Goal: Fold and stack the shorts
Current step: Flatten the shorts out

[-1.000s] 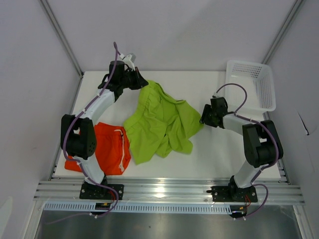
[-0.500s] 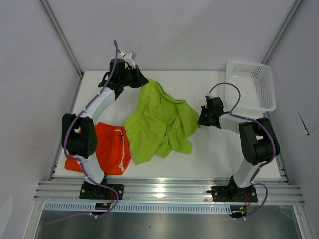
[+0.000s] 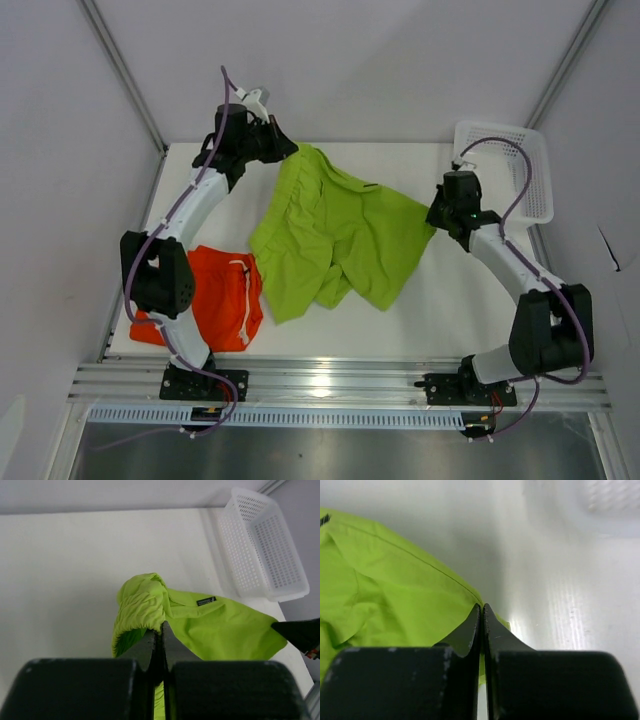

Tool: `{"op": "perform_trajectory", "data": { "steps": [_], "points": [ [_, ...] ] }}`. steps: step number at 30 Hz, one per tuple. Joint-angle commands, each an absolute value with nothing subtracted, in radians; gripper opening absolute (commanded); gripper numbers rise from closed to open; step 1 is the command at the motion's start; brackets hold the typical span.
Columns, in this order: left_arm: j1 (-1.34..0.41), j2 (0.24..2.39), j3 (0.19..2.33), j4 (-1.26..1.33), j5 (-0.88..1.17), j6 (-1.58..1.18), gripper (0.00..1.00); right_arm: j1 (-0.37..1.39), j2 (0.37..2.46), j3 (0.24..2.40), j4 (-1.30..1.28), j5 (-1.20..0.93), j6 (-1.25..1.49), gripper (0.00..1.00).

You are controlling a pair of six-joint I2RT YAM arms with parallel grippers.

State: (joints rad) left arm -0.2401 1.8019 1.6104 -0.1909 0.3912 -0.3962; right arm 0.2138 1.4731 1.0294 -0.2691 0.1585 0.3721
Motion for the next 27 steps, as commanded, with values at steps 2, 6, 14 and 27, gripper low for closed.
{"op": "perform_trajectory", "data": {
  "steps": [2,6,14,27],
  "points": [
    [-0.242,1.666,1.735,-0.170,0.365,-0.422,0.00,0.164,1.341,1.083,-0.319,0.193,0.347,0.00],
    [-0.241,1.606,1.767,-0.183,0.338,-0.426,0.00,0.092,1.281,1.103,-0.325,0.127,0.333,0.00],
    [-0.241,1.432,1.752,-0.103,0.302,-0.439,0.00,-0.020,1.214,1.221,-0.371,-0.004,0.339,0.00],
    [-0.244,1.103,1.678,-0.020,0.386,-0.442,0.00,-0.026,0.904,1.286,-0.308,-0.425,0.314,0.00]
  ]
}}
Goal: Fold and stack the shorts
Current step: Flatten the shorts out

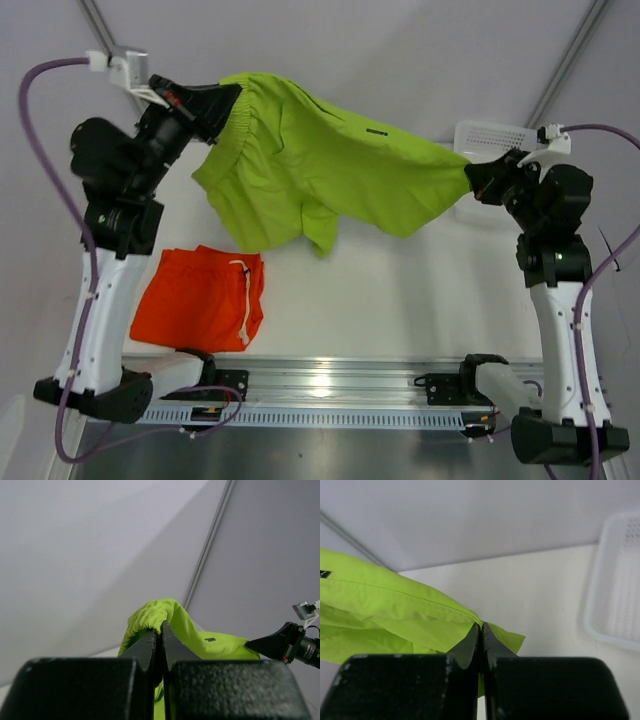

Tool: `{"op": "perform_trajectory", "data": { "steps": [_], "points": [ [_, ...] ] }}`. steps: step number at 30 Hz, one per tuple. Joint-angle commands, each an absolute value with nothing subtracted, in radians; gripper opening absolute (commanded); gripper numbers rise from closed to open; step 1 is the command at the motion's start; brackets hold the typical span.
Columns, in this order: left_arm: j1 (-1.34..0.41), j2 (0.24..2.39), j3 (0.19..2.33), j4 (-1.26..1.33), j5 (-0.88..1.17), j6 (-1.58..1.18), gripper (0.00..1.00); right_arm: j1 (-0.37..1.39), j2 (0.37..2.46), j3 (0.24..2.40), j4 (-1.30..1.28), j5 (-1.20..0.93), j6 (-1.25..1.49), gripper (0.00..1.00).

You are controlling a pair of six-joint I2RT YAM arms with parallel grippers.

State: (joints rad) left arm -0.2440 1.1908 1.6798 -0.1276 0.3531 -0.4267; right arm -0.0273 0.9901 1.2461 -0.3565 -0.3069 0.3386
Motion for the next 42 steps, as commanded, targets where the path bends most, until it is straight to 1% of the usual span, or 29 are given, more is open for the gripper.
{"op": "perform_trajectory", "data": {
  "steps": [1,2,8,12,13,14,16,18,20,21,22,23,25,26,29,34,35,39,42],
  "points": [
    [-0.245,1.063,1.675,-0.020,0.388,-0.446,0.00,-0.020,0.873,1.279,-0.302,-0.439,0.316,0.00],
    [-0.247,1.045,1.672,-0.020,0.390,-0.459,0.00,-0.018,0.814,1.275,-0.295,-0.448,0.318,0.00],
    [-0.250,0.945,1.703,-0.008,0.417,-0.499,0.00,-0.018,0.609,1.316,-0.294,-0.440,0.347,0.00],
    [-0.250,0.945,1.774,-0.006,0.399,-0.505,0.00,-0.018,0.551,1.403,-0.324,-0.371,0.313,0.00],
    [-0.250,0.962,1.801,-0.024,0.364,-0.505,0.00,-0.018,0.558,1.423,-0.337,-0.344,0.307,0.00],
    [-0.250,1.020,1.845,-0.076,0.359,-0.502,0.00,-0.017,0.577,1.451,-0.398,-0.297,0.289,0.00],
    [-0.249,1.096,1.948,-0.129,0.342,-0.497,0.00,-0.017,0.682,1.549,-0.474,-0.279,0.267,0.00],
    [-0.247,1.217,1.979,-0.187,0.334,-0.495,0.00,-0.015,0.770,1.592,-0.573,-0.282,0.265,0.00],
    [-0.242,1.294,1.983,-0.205,0.337,-0.506,0.00,-0.017,0.914,1.612,-0.671,-0.294,0.279,0.00],
    [-0.241,1.375,1.980,-0.221,0.342,-0.512,0.00,-0.017,0.967,1.617,-0.699,-0.311,0.282,0.00],
    [-0.239,1.417,1.980,-0.235,0.348,-0.518,0.00,-0.017,1.061,1.602,-0.713,-0.333,0.282,0.00],
    [-0.239,1.457,1.983,-0.247,0.354,-0.520,0.00,-0.018,1.098,1.595,-0.722,-0.342,0.287,0.00],
    [-0.239,1.535,1.990,-0.262,0.364,-0.515,0.00,-0.018,1.126,1.565,-0.680,-0.376,0.313,0.00],
    [-0.239,1.542,1.985,-0.255,0.371,-0.515,0.00,-0.018,1.118,1.540,-0.634,-0.374,0.325,0.00],
    [-0.244,1.496,1.954,-0.196,0.365,-0.503,0.00,-0.017,1.086,1.554,-0.588,-0.339,0.341,0.00],
    [-0.262,1.387,1.974,-0.151,0.357,-0.444,0.00,-0.018,1.022,1.577,-0.539,-0.334,0.328,0.00],
    [-0.273,1.315,1.936,-0.108,0.347,-0.434,0.00,-0.018,0.999,1.563,-0.493,-0.340,0.331,0.00],
    [-0.305,1.153,1.771,-0.005,0.325,-0.420,0.00,-0.018,0.853,1.464,-0.373,-0.344,0.354,0.00],
    [-0.307,1.085,1.741,0.026,0.331,-0.426,0.00,-0.018,0.818,1.462,-0.367,-0.360,0.357,0.00]
  ]
}}
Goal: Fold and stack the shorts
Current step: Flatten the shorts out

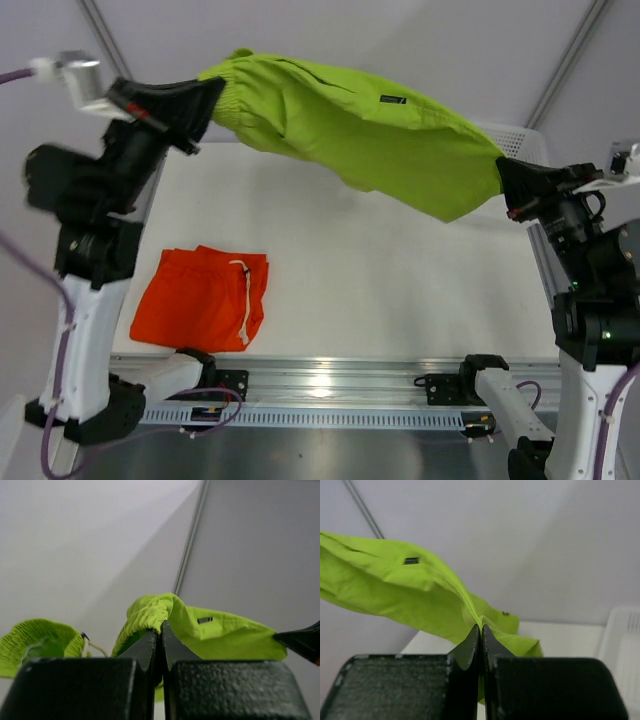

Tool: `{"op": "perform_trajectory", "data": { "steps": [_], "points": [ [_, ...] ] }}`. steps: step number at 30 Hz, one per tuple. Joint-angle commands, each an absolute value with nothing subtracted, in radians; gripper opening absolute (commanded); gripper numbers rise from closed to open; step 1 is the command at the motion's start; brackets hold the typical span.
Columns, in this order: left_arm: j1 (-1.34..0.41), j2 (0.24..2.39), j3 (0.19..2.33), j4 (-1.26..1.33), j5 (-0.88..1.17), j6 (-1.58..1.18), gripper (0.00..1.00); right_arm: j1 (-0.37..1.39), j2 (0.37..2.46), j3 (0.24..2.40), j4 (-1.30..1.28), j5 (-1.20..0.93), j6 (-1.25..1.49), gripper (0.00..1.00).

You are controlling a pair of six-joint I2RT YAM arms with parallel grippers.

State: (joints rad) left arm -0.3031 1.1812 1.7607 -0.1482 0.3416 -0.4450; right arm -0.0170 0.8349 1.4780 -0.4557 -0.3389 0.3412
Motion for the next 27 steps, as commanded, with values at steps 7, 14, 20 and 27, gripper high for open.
{"op": "perform_trajectory", "data": {
  "steps": [7,14,20,27],
  "points": [
    [-0.308,0.977,1.697,0.009,0.350,-0.433,0.00,-0.018,0.691,1.468,-0.408,-0.439,0.368,0.00],
    [-0.308,0.976,1.756,-0.040,0.339,-0.422,0.00,-0.018,0.656,1.600,-0.479,-0.439,0.368,0.00],
    [-0.308,1.046,1.815,-0.044,0.327,-0.410,0.00,-0.018,0.707,1.660,-0.489,-0.430,0.350,0.00],
    [-0.308,1.051,1.847,-0.031,0.351,-0.417,0.00,-0.018,0.739,1.695,-0.491,-0.437,0.356,0.00]
  ]
}}
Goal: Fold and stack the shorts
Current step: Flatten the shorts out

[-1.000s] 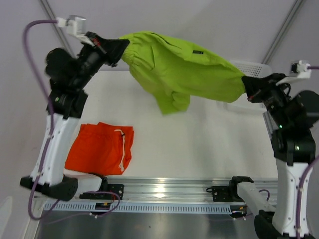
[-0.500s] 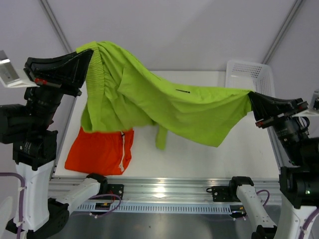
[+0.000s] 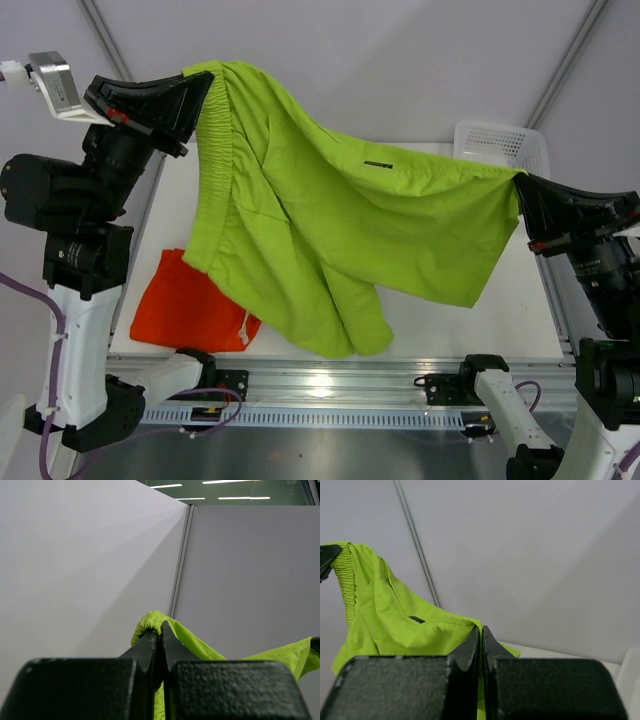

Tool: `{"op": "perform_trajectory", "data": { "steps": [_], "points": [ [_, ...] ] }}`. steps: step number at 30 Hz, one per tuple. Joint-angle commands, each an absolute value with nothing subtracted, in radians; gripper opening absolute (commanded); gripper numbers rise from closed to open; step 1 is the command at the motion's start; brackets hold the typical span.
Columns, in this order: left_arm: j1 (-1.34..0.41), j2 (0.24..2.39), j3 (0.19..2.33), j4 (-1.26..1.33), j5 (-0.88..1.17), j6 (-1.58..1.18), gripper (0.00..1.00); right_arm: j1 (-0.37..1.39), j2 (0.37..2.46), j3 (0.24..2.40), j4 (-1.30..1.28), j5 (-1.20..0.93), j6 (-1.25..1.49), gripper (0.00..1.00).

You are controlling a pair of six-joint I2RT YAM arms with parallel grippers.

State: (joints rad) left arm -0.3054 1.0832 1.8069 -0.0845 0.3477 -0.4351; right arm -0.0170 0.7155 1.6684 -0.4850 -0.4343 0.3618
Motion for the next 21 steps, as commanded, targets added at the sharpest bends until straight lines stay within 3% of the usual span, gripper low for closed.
{"op": "perform_trajectory", "data": {
  "steps": [1,14,21],
  "points": [
    [-0.308,1.037,1.836,-0.028,0.351,-0.417,0.00,-0.018,0.732,1.704,-0.495,-0.433,0.354,0.00],
    [-0.308,0.713,1.681,0.047,0.367,-0.451,0.00,-0.015,0.546,1.747,-0.542,-0.419,0.374,0.00],
    [-0.308,0.771,1.787,0.015,0.353,-0.459,0.00,-0.021,0.616,1.923,-0.646,-0.413,0.371,0.00]
  ]
}}
